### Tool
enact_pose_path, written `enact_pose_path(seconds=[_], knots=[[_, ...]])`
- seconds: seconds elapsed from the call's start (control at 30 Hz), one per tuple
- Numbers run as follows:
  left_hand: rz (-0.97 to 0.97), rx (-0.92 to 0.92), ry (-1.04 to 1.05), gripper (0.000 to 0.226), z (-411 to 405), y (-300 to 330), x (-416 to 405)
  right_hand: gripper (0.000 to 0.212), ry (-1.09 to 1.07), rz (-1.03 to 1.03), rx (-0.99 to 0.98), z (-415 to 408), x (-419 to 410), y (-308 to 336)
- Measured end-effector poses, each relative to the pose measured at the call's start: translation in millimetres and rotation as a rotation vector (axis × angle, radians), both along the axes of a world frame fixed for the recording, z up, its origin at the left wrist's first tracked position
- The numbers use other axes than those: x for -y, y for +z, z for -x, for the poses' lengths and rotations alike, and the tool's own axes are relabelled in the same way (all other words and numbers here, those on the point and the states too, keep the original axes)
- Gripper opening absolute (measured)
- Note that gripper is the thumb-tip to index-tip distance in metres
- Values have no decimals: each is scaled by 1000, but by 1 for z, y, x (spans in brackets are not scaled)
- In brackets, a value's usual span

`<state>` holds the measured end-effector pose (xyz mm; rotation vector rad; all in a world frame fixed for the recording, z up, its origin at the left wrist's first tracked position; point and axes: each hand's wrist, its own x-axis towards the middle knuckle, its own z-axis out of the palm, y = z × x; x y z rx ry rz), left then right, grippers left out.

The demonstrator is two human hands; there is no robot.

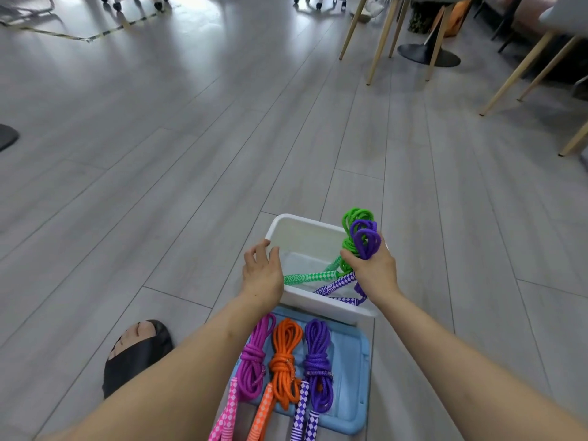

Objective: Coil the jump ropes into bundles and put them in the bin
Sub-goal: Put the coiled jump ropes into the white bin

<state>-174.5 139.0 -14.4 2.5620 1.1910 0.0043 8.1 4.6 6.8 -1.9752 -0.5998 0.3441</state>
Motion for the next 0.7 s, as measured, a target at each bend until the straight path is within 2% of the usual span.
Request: enact_pose_path(seconds=[0.1,0.33,0.5,0.7], knots=[[6,7,1,80,0,1,-1,42,53,27,94,-1,-5,5],[-3,2,3,82,1,0,0,36,88,152,331,-5,-5,1],[7,1,-3,79,0,2,0,39,85,5,46,8,0,4],[-11,-11,-2,83,-1,0,1,44,-221,-241,-385,5,-23,-11]])
